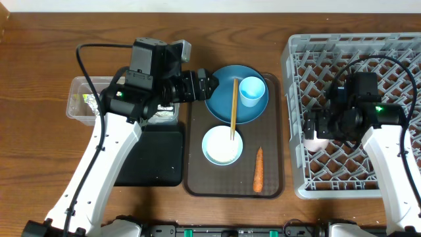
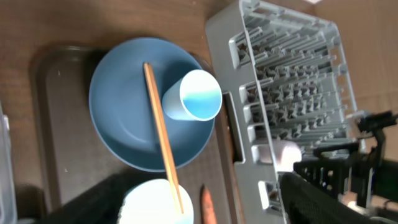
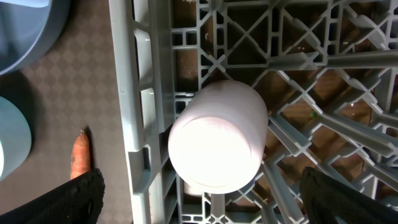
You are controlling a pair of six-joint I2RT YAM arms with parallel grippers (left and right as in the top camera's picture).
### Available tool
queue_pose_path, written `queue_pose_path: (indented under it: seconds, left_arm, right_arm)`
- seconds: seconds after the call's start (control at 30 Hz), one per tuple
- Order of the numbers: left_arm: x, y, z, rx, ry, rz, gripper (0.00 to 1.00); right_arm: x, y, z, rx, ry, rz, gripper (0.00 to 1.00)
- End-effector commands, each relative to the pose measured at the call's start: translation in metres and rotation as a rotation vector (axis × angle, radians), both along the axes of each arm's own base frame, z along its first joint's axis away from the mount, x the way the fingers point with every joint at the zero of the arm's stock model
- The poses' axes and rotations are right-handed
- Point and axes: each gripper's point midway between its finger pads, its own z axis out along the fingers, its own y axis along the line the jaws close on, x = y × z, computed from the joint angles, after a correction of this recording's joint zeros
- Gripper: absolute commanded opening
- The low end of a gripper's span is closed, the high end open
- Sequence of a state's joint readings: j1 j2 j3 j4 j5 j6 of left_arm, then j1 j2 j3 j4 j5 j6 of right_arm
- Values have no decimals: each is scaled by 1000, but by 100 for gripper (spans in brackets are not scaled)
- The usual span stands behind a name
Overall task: Sort waste into correct bins and load items into the dishwasher rack
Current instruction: 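Lower the left gripper onto the light-blue cup and grasp it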
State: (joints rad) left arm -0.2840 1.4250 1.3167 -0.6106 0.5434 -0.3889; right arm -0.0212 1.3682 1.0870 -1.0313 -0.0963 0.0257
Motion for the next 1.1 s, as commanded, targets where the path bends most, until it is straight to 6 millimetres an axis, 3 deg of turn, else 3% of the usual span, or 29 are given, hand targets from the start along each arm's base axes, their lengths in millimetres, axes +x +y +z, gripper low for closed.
queue_pose_path:
  seconds: [0.0, 0.23, 0.37, 0.5, 0.63, 1.07]
  left_arm:
    - [5, 0, 0, 3, -18, 3, 72]
    - [18, -28, -5, -33, -11, 47, 71]
    - [26, -41, -33, 39, 27, 130, 71]
    - [29, -65, -56, 51, 52, 105, 71]
    - [36, -82, -80, 59, 73, 101, 61]
    - [61, -94, -144, 58, 161, 169, 53]
  right_arm:
    - [-1, 2, -3, -2, 12, 7, 99]
    - [-1, 3, -3, -1, 12, 7, 99]
    - [-1, 3, -3, -1, 12, 7, 99]
    - [-1, 2, -3, -2, 12, 7, 99]
    - [-1, 2, -3, -2, 12, 7, 99]
    - [-1, 3, -3, -1, 12, 7, 99]
